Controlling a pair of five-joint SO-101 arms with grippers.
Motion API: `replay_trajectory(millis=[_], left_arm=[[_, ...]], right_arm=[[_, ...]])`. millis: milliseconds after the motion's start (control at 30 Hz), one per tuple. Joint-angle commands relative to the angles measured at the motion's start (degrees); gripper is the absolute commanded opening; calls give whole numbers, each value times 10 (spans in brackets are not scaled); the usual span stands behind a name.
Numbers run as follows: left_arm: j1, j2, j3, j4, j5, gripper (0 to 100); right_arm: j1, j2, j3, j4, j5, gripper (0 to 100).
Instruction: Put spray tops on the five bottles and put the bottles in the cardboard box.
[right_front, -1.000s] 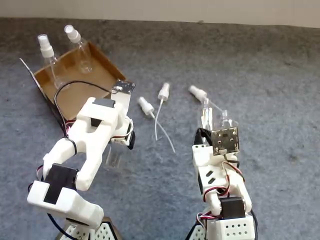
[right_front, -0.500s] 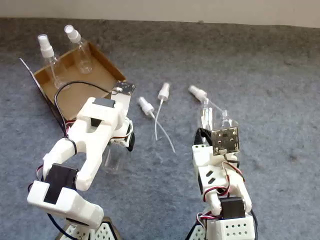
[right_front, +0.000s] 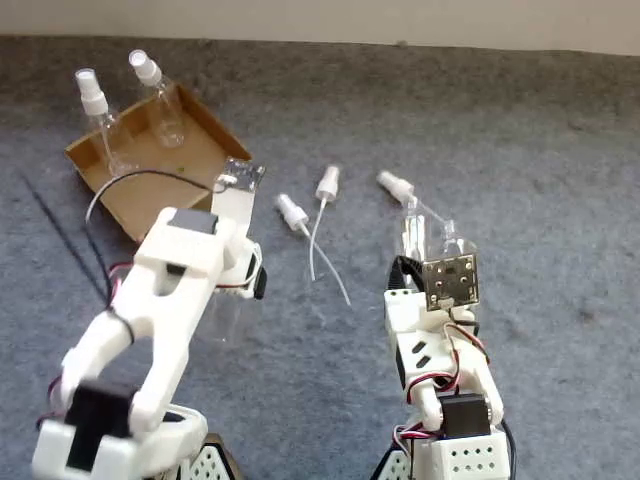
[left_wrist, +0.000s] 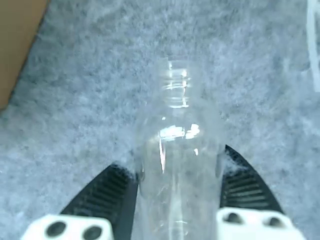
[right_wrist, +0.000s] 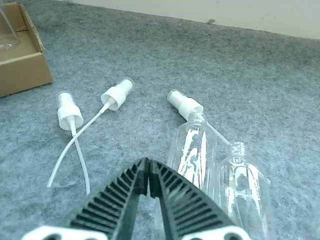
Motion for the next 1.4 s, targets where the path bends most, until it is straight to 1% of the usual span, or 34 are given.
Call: replay_trajectory(millis=[0,167,333,800,967,1267,1367], left_arm=[[-4,-134,65,-60,-9,50],[-1,-252,170,-143,-9,50],[-3,-359,257,-210,-7,50],[-3,-617,435,-329,-6,47],[-3,-719,495,-352,-6,46],[-5,-919,572,-349,-9,46],[-13,-936,577,-350,-10,46]], right_arm=[[5,-6,64,1,8,5],[5,-6,64,1,8,5],[5,-6,64,2,8,5],[5,-6,64,2,8,5],[5,-6,64,2,8,5],[5,-6,64,0,8,5],[5,-6,64,0,8,5]])
